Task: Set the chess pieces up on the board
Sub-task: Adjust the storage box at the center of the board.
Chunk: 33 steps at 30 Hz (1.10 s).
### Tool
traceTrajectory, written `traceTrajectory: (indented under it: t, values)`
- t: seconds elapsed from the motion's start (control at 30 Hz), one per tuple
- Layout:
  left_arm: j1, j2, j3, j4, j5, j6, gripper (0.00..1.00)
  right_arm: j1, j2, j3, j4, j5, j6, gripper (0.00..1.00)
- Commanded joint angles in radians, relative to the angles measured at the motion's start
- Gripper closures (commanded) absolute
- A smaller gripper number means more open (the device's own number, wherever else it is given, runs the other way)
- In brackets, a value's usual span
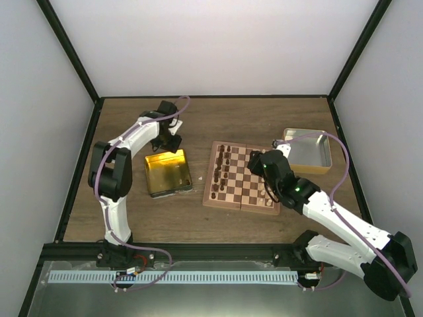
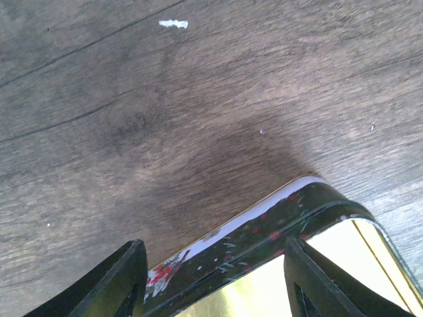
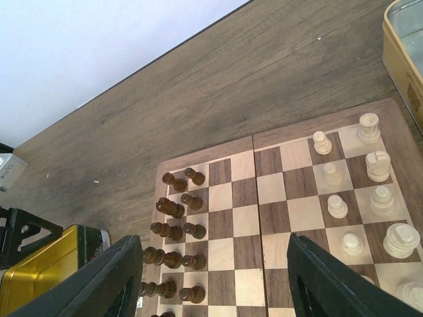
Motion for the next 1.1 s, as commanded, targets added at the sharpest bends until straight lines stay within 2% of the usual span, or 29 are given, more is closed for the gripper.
traceTrajectory:
  t: [0.0, 0.17, 0.4, 0.57, 0.7, 0.83, 0.97, 1.07]
  values:
    - [0.022, 0.004, 0.005, -0.035, 0.053, 0.021, 0.42, -0.004, -0.008, 0.05, -0.024, 0.0, 0.001, 0.39]
    - [0.041, -0.014, -0.014, -0.029, 0.047, -0.045, 0.42, -0.004, 0.008, 0.062, -0.024, -0.014, 0.0, 0.39]
    - [0.069, -0.006, -0.04, -0.055, 0.059, -0.093, 0.62, -0.002, 0.006, 0.068, -0.026, -0.02, -0.004, 0.39]
    - [0.103, -0.082, -0.069, -0.035, 0.112, -0.111, 0.65, -0.002, 0.004, 0.07, -0.031, -0.021, -0.005, 0.39]
    - [0.127, -0.112, -0.102, -0.018, 0.133, -0.124, 0.72, -0.002, 0.008, 0.07, -0.029, -0.03, 0.002, 0.39]
    - [0.139, -0.109, -0.105, -0.021, 0.134, -0.136, 0.72, -0.002, 0.008, 0.075, -0.032, -0.038, 0.003, 0.4]
    - [0.14, -0.121, -0.106, -0.016, 0.138, -0.107, 0.57, -0.002, -0.001, 0.076, -0.044, -0.032, 0.005, 0.4]
    - [0.141, -0.14, -0.111, -0.012, 0.14, -0.083, 0.5, -0.002, -0.006, 0.073, -0.043, -0.034, 0.009, 0.4]
